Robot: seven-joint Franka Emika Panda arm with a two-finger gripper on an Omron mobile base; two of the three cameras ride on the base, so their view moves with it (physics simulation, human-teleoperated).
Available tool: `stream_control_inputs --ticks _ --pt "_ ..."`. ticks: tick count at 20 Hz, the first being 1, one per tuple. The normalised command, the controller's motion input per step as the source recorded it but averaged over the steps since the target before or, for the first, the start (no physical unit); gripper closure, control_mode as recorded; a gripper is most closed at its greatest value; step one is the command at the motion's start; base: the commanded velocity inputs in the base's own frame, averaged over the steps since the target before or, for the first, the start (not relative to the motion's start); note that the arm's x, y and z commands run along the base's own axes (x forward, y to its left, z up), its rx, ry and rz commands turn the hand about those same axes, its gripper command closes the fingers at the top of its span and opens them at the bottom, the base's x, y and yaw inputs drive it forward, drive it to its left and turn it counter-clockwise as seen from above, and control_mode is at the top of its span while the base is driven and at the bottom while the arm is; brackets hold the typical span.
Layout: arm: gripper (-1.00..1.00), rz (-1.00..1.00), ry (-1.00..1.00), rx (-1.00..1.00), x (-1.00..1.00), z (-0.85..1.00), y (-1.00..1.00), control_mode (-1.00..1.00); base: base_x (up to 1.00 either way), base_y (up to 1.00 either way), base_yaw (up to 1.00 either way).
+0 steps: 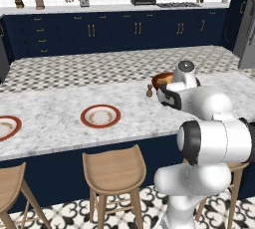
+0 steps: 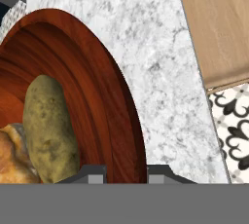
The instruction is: Pick the chicken drumstick and potato from their plates and place them in the bowl. Then put the bowl in the fridge.
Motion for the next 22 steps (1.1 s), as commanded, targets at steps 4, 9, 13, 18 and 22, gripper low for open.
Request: stream_control_inputs --ticks 4,9,13,18,22 --pt "1.00 -0.06 -0.08 0.08 -0.95 0.57 0.01 -1.00 0.00 0.00 0.00" --pt "1.00 0.10 -0.05 0.02 -1.00 0.40 0.08 -1.00 0.00 0.00 0.00" --pt "1.00 0.32 0.00 -0.01 -0.96 0.41 0.46 -1.00 0.00 0.00 0.00" --pt "1.00 0.29 0.05 -0.04 -0.78 0.49 0.59 -1.00 0.00 0.00 0.00" --pt "1.00 -0.03 0.16 -0.09 -0.44 0.08 0.29 -1.00 0.00 0.00 0.00"
